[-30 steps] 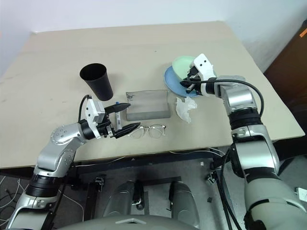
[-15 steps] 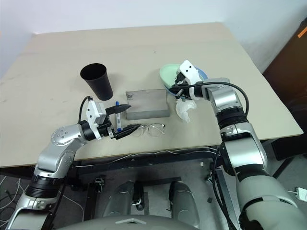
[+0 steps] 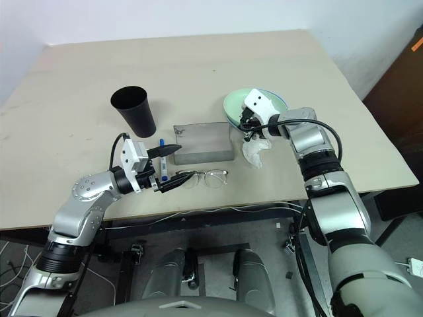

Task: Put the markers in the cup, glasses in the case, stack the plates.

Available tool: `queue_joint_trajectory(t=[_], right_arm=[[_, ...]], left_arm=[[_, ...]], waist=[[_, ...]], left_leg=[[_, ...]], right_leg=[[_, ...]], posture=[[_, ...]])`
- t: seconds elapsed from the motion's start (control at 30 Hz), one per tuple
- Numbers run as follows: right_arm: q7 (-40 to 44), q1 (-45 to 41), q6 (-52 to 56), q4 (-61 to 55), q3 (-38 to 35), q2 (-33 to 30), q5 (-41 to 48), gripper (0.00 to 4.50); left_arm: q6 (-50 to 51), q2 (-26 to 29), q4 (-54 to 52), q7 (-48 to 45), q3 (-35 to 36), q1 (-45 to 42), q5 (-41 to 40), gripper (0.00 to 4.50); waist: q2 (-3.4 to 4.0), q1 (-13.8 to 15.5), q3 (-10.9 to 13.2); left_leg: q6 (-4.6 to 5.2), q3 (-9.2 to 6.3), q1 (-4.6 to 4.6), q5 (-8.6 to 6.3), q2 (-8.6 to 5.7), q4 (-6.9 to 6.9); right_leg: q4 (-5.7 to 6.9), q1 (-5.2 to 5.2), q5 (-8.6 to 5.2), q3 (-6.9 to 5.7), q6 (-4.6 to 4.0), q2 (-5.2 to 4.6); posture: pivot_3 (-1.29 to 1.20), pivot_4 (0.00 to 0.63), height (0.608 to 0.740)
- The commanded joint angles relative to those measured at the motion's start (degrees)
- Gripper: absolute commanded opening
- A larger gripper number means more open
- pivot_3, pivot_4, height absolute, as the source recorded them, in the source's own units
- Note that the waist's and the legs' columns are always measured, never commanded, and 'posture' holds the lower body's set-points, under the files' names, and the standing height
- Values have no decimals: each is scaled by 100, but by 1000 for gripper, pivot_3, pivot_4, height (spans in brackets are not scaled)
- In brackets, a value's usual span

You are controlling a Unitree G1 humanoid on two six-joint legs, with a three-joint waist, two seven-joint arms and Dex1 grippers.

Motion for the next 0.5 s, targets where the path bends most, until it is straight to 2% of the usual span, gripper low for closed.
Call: queue_joint_trajectory(t=[0.03, 0.2, 0.3, 0.5], right_arm=[[5, -27, -36, -167, -62, -71, -30, 31], [-60, -84, -27, -24, -71, -42, -72, 31], [33, -111, -6, -54, -80, -37, -43, 679], [36, -137, -1, -93, -125, -14, -20, 2645]], left_arm=[[-36, -7, -245, 18, -1, -65, -14, 4500], [-46, -25, -248, 37, -22, -55, -12, 4500], [-87, -13, -217, 23, -20, -33, 2, 4500], [-119, -12, -235, 34, -9, 38, 4, 4500]], waist=[[0, 1, 0], [0, 3, 0], [0, 3, 0], [0, 0, 0]], left_leg=[[0, 0, 0, 0, 0, 0], [0, 1, 0, 0, 0, 1], [0, 1, 0, 0, 0, 0], [1, 1, 0, 0, 0, 0]], right_leg=[[0, 0, 0, 0, 0, 0], [0, 0, 0, 3, 0, 0], [0, -1, 0, 3, 0, 0], [0, -2, 0, 3, 0, 0]], posture=[[0, 150, 701], [0, 150, 701], [0, 150, 701], [0, 150, 701]])
